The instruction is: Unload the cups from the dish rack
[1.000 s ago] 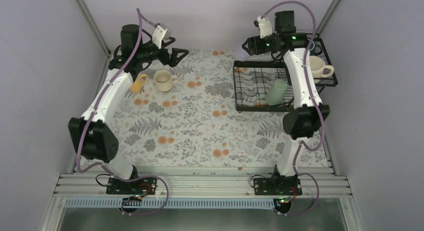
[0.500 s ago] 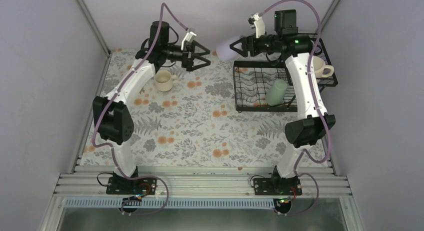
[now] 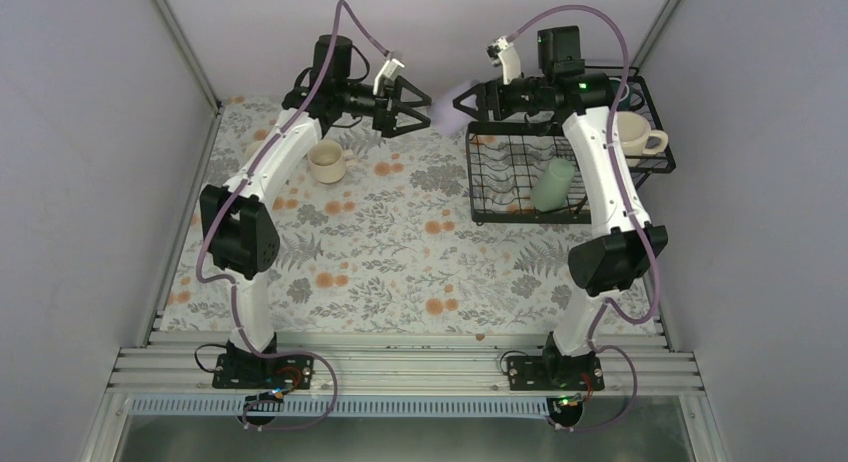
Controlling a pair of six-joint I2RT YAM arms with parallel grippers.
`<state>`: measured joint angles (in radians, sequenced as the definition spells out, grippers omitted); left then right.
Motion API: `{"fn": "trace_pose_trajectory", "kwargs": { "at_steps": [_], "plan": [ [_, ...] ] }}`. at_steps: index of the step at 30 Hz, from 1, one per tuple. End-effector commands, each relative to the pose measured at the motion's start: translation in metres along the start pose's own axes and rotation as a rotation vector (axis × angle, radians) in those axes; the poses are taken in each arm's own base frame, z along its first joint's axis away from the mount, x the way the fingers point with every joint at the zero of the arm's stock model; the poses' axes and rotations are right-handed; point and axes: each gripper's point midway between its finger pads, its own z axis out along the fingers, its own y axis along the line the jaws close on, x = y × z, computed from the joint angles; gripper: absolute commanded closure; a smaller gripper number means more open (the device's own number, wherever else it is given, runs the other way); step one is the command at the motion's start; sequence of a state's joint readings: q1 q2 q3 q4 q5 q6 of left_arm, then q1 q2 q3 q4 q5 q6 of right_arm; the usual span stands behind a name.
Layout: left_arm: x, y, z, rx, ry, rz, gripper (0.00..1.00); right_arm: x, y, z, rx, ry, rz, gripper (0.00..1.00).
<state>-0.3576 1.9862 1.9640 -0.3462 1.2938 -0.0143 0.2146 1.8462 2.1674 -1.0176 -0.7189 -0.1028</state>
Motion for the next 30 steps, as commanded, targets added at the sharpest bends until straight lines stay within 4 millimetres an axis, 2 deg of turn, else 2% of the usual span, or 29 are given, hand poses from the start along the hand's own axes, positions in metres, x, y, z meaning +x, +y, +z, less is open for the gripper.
{"fn": "trace_pose_trajectory", "kwargs": {
  "at_steps": [1, 4, 8, 15, 21, 25, 30],
  "plan": [
    [-0.01, -0.006, -0.013, -0.017, 0.007, 0.032, 0.0, -0.007, 0.016, -0.009, -0.024, -0.037, -0.033, 0.65],
    [-0.023, -0.007, -0.027, -0.051, 0.0, 0.054, 0.0, -0.008, 0.016, -0.01, -0.013, -0.04, -0.038, 0.65],
    [-0.017, -0.004, -0.032, -0.055, 0.006, 0.029, 0.0, -0.015, 0.022, -0.017, -0.016, -0.059, -0.051, 0.65],
    [0.008, 0.012, -0.023, -0.047, 0.039, -0.034, 0.0, -0.018, 0.03, -0.027, -0.011, -0.081, -0.071, 0.64],
    [0.02, 0.005, -0.001, 0.012, 0.06, -0.067, 0.0, -0.017, 0.028, -0.026, -0.005, -0.077, -0.072, 0.65],
    [0.021, 0.004, 0.008, 0.026, 0.061, -0.074, 0.0, -0.02, 0.029, -0.028, -0.003, -0.084, -0.079, 0.65],
    [0.005, 0.003, 0.01, 0.047, 0.04, -0.064, 0.0, -0.021, 0.026, -0.026, 0.0, -0.083, -0.076, 0.65]
  ]
}}
